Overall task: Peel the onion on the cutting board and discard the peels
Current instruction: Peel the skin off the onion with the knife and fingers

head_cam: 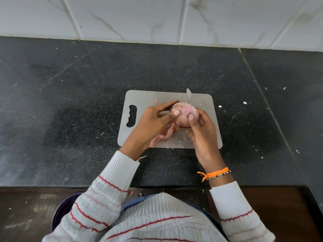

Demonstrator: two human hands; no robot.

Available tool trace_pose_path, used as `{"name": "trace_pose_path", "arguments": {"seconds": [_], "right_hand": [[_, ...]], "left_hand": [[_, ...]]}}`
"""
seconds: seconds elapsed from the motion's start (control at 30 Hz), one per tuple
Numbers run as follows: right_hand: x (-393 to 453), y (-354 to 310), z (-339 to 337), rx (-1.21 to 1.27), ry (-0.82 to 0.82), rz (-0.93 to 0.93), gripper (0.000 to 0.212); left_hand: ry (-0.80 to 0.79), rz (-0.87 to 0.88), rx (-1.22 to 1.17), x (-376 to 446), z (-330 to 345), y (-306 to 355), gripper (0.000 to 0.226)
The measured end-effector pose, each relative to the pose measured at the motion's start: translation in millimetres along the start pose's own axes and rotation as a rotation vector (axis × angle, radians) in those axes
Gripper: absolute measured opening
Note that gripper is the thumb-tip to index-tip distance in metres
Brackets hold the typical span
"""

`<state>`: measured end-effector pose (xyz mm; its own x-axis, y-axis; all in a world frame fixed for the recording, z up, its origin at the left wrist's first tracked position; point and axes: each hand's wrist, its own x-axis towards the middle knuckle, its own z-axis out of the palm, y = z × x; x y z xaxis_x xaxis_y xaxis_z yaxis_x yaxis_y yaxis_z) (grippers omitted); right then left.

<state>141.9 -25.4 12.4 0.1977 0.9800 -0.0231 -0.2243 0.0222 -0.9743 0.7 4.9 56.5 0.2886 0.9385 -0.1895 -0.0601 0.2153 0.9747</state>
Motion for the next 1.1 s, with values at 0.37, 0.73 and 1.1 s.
{"name": "trace_pose_path", "arguments": {"seconds": [0.37, 0.73, 1.1], "right_hand": [[-2.8, -12.1, 4.1, -0.179, 0.051, 0.068, 0.032], [-6.8, -16.9, 1.0, -0.238, -0.070, -0.116, 0.050], [-5.2, -12.7, 2.5, -0.239, -0.010, -0.101, 0.042]], "left_hand": [[0.002, 0.053, 0.014, -4.1, 5.2, -0.5, 0.042], [0.038, -0.024, -0.064, -4.8, 5.5, -2.5, 0.028], [0.101, -0.135, -0.078, -4.1, 3.4, 1.0, 0.030]]}}
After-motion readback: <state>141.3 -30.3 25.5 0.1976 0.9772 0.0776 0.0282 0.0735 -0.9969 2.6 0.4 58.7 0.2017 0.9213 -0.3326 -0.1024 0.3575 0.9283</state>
